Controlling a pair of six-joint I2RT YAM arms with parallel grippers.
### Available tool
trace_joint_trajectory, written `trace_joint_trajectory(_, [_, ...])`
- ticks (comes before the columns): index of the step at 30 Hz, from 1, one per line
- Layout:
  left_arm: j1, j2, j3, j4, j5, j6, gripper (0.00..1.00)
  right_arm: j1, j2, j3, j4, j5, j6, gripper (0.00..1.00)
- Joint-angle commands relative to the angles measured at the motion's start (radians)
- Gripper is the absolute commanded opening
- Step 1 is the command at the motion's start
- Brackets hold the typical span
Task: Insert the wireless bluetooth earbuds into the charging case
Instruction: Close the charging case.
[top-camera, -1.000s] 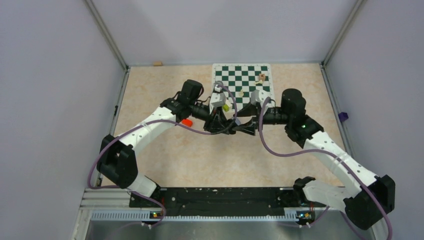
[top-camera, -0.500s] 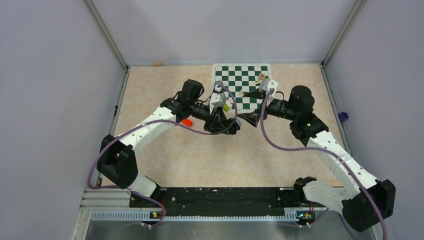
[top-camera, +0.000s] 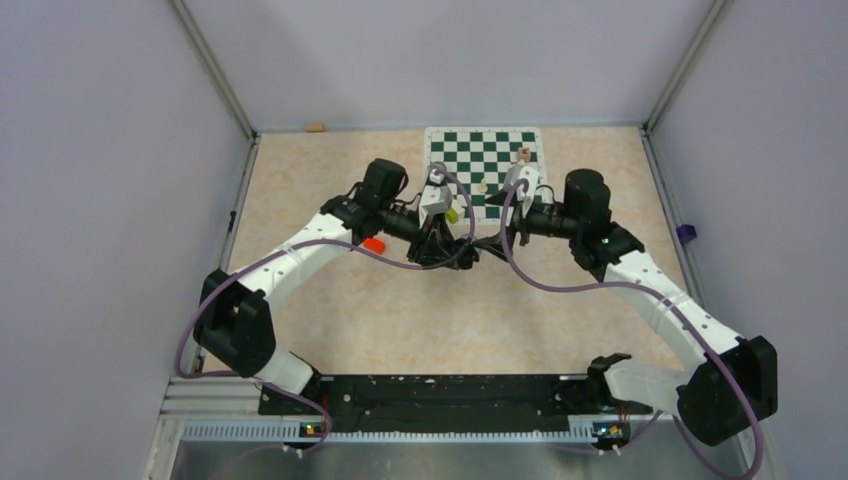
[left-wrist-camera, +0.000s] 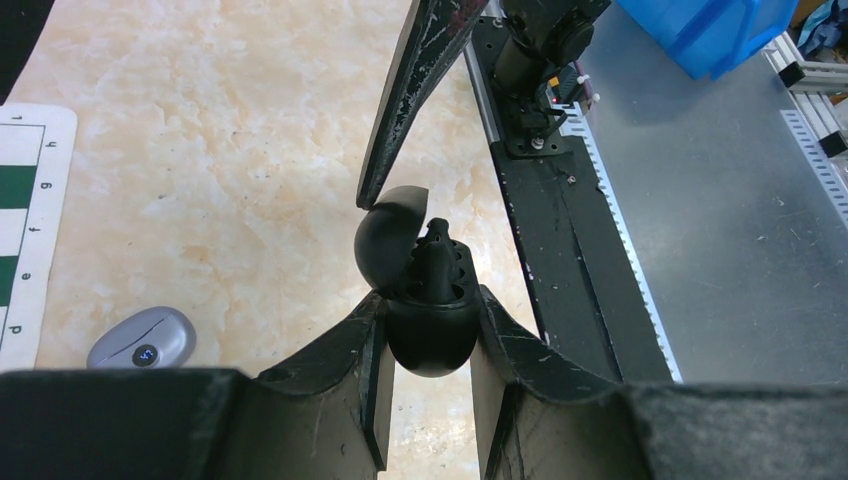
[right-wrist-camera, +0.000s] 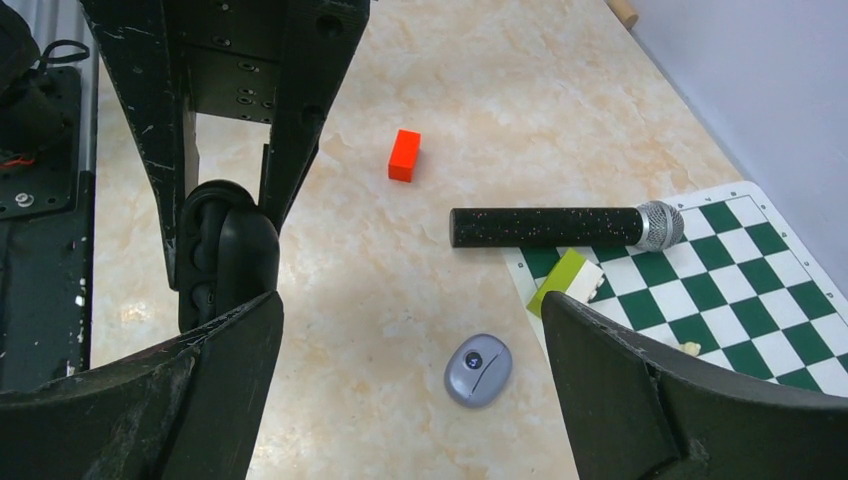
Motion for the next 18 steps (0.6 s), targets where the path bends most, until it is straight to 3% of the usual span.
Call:
trace_joint_trajectory(1, [-0.003, -0.025, 0.039, 0.027, 0.038, 0.011, 0.00, -0.002, 0.011, 0.002, 0.016, -0.018, -0.019, 0.99])
trace_joint_trajectory(9, [-0.004, -0.030, 0.042, 0.026, 0.045, 0.009, 0.00, 0.000, 0.058, -0.006, 0.091, 0.189, 0.041, 0.99])
trace_joint_trajectory(18, [-0.007, -0.037, 0.033, 0.028, 0.044, 0.009, 0.00, 0.000, 0.103, 0.003, 0.065, 0.118, 0.053, 0.99])
